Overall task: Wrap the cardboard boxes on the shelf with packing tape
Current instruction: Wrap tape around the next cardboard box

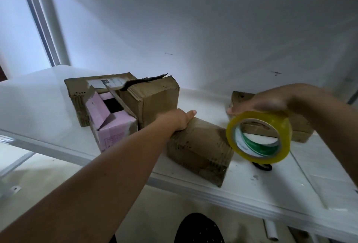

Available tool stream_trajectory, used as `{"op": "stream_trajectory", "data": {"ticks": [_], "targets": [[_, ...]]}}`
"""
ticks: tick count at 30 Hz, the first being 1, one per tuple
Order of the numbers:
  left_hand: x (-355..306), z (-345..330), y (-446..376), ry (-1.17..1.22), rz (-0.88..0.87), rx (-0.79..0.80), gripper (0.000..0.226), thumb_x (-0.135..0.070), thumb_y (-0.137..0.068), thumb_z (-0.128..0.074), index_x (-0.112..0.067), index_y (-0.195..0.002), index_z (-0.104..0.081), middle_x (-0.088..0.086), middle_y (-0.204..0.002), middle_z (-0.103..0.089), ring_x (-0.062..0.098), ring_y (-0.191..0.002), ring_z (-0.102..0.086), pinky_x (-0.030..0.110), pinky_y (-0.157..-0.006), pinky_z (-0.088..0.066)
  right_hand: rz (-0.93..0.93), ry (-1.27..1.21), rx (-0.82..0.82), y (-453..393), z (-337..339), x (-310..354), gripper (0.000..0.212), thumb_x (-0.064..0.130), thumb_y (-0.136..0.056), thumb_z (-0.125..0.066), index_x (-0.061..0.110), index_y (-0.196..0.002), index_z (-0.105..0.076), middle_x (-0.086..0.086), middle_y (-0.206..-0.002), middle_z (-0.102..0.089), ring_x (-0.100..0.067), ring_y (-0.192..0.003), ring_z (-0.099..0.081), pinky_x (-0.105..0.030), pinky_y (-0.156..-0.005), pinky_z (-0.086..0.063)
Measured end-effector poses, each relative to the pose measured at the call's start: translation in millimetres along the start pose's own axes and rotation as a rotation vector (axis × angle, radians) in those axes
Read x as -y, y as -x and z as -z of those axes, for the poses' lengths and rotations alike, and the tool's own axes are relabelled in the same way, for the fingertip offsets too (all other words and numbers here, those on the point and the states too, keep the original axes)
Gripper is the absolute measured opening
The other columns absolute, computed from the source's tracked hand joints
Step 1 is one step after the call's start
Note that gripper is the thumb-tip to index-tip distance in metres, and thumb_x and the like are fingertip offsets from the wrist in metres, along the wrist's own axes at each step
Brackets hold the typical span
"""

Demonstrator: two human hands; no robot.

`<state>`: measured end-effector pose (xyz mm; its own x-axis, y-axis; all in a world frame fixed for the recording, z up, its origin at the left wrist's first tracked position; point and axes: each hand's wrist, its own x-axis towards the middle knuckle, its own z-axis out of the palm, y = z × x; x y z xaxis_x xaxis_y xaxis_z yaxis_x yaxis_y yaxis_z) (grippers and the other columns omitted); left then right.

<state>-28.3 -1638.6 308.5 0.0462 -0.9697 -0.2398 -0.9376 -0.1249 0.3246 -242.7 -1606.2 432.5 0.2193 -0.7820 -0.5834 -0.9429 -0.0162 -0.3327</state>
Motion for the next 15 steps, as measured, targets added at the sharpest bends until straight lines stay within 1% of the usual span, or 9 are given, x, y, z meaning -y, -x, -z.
{"op": "stream_trajectory", "data": {"ticks": [3,4,5,6,8,11,12,13,15], "targets": [[2.0,1.1,2.2,0.045,0.038,0.004,0.082,-0.066,-0.095,-0.012,-0.005,-0.142,-0.040,0.016,-0.150,-0.036,0.033,-0.132,-0.039,0.042,-0.107,-0.030,-0.096,0.094,0.057,-2.0,-8.3,-10.4,0.054,0.060,-0.081,-0.052,0.012,-0.102,-0.067,-0.007,-0.088,-0.068,-0.020,-0.078,-0.066,-0.028,-0.067,-0.055],[2.2,1.5,3.2,0.028,0.034,0.001,0.082,-0.066,-0.095,-0.011,-0.005,-0.141,-0.042,0.015,-0.149,-0.037,0.032,-0.131,-0.040,0.042,-0.106,-0.030,-0.113,0.079,0.068,-5.0,-14.0,-17.0,0.052,0.060,-0.081,-0.052,0.014,-0.102,-0.065,-0.005,-0.087,-0.067,-0.018,-0.076,-0.064,-0.027,-0.066,-0.054],[2.4,1.3,3.4,0.000,0.030,-0.009,0.081,-0.066,-0.095,-0.011,-0.006,-0.139,-0.044,0.015,-0.148,-0.039,0.032,-0.129,-0.041,0.041,-0.103,-0.030,-0.124,0.056,0.067,-8.7,-20.6,-23.8,0.052,0.060,-0.081,-0.053,0.015,-0.105,-0.064,-0.004,-0.092,-0.067,-0.020,-0.082,-0.065,-0.028,-0.072,-0.055],[1.9,1.8,4.6,-0.029,0.018,-0.020,0.079,-0.065,-0.096,-0.010,-0.008,-0.138,-0.045,0.014,-0.146,-0.041,0.031,-0.128,-0.042,0.041,-0.099,-0.031,-0.133,0.032,0.053,-12.1,-27.2,-30.2,0.054,0.060,-0.080,-0.054,0.016,-0.110,-0.062,-0.006,-0.101,-0.067,-0.023,-0.092,-0.065,-0.033,-0.083,-0.055],[0.8,1.5,5.7,-0.120,-0.025,-0.047,0.068,-0.059,-0.099,-0.012,-0.014,-0.136,-0.047,0.012,-0.138,-0.048,0.030,-0.121,-0.047,0.039,-0.088,-0.033,-0.139,-0.012,0.032,-18.2,-38.9,-40.0,0.064,0.064,-0.076,-0.057,0.015,-0.117,-0.060,-0.009,-0.113,-0.066,-0.028,-0.104,-0.064,-0.041,-0.098,-0.049],[-4.2,1.5,8.0,-0.309,-0.104,-0.180,0.047,-0.046,-0.104,-0.019,-0.018,-0.123,-0.053,0.007,-0.115,-0.057,0.026,-0.105,-0.052,0.034,-0.077,-0.033,-0.096,-0.096,0.014,-22.4,-47.9,-48.8,0.077,0.069,-0.061,-0.058,0.014,-0.115,-0.063,-0.010,-0.112,-0.068,-0.027,-0.102,-0.066,-0.044,-0.098,-0.049],[-7.8,3.7,8.1,-0.381,-0.144,-0.248,0.040,-0.040,-0.104,-0.023,-0.018,-0.118,-0.054,0.005,-0.112,-0.058,0.024,-0.104,-0.052,0.034,-0.079,-0.033,-0.080,-0.113,0.000,-22.7,-49.7,-51.2,0.078,0.070,-0.059,-0.058,0.015,-0.114,-0.064,-0.009,-0.111,-0.069,-0.027,-0.102,-0.066,-0.045,-0.098,-0.049],[-12.5,4.9,8.6,-0.419,-0.206,-0.306,0.033,-0.033,-0.103,-0.027,-0.019,-0.115,-0.055,0.003,-0.111,-0.059,0.023,-0.107,-0.050,0.037,-0.086,-0.032,-0.064,-0.122,-0.018,-23.2,-51.2,-53.5,0.079,0.071,-0.058,-0.058,0.016,-0.113,-0.064,-0.009,-0.111,-0.069,-0.027,-0.102,-0.066,-0.045,-0.098,-0.049],[-24.4,3.3,9.7,-0.386,-0.381,-0.327,0.031,-0.031,-0.102,-0.030,-0.023,-0.113,-0.058,-0.001,-0.113,-0.060,0.020,-0.114,-0.047,0.048,-0.104,-0.022,-0.035,-0.118,-0.039,-25.1,-52.4,-54.7,0.076,0.071,-0.059,-0.056,0.016,-0.111,-0.066,-0.008,-0.111,-0.068,-0.026,-0.102,-0.066,-0.045,-0.099,-0.048]]}}
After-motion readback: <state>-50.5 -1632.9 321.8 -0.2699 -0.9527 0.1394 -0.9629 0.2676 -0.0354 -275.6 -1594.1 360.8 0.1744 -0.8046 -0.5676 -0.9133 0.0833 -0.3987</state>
